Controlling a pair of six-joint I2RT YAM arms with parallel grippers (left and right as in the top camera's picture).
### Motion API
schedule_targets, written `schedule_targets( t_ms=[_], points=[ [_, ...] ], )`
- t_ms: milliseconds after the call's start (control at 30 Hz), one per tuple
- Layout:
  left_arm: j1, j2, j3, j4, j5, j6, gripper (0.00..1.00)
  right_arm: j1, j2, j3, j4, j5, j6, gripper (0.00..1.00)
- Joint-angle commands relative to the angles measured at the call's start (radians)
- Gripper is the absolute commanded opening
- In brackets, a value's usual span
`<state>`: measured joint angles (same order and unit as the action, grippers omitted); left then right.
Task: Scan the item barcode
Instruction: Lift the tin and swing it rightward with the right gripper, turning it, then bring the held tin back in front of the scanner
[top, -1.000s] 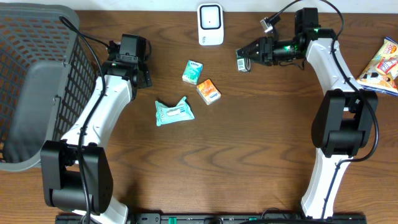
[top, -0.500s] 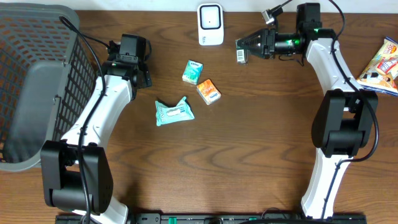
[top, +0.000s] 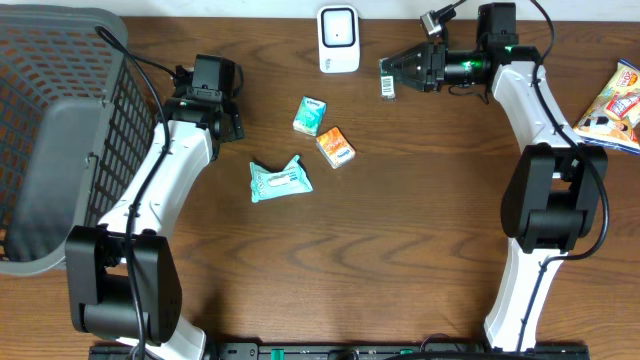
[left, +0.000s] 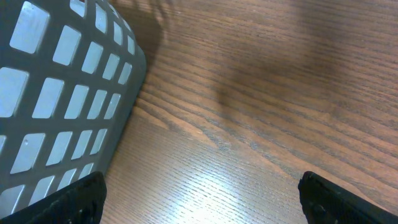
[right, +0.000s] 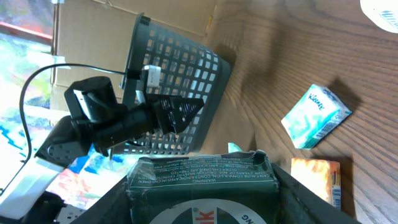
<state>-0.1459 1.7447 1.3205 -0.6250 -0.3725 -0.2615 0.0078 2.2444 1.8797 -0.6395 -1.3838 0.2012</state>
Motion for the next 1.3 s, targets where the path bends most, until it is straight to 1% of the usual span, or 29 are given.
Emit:
schedule_targets(
  t_ms=[0,167,267,367,433,600,700,733,800,967,1133,1267],
  points=[
    [0.001,-0.004,0.012,-0.003,-0.013,0.005,0.98,0.011,-0.029,0.018,0.006,-0.032,0.008,0.43],
    [0.001,-0.004,0.012,-0.003,-0.013,0.005,0.98,0.021,-0.029,0.018,0.011,0.011,0.008,0.43],
    [0.001,-0.004,0.012,-0.003,-0.013,0.005,0.98,0.037,-0.029,0.018,0.001,0.154,0.008,0.43],
    [0.001,-0.004,0.012,-0.003,-0.013,0.005,0.98,0.066,-0.029,0.018,-0.031,0.407,0.008,0.49],
    [0.001,-0.004,0.012,-0.003,-0.013,0.005,0.98,0.092,-0.029,0.018,-0.043,0.599,0.007,0.50],
    [0.001,-0.004,0.012,-0.003,-0.013,0.005,0.98,0.185,-0.029,0.018,-0.043,1.139,0.007,0.45],
    [0.001,-0.004,0.012,-0.003,-0.013,0.005,0.98,0.256,-0.027,0.018,-0.047,1.503,0.000,0.45],
    [0.001,-0.004,0.012,-0.003,-0.013,0.005,0.98,0.280,-0.026,0.016,-0.048,1.606,0.000,0.45],
    [0.001,-0.004,0.012,-0.003,-0.014,0.005,0.98,0.319,-0.022,0.012,-0.052,1.737,-0.009,0.44],
    [0.001,-0.004,0.012,-0.003,-0.013,0.005,0.98,0.389,-0.014,-0.040,-0.047,1.854,-0.034,0.43],
    [0.001,-0.004,0.012,-0.003,-0.013,0.005,0.98,0.406,0.000,-0.069,-0.031,1.907,-0.010,0.47],
    [0.001,-0.004,0.012,-0.003,-0.013,0.005,0.98,0.407,0.000,-0.068,-0.002,1.978,-0.007,0.47]
  ],
)
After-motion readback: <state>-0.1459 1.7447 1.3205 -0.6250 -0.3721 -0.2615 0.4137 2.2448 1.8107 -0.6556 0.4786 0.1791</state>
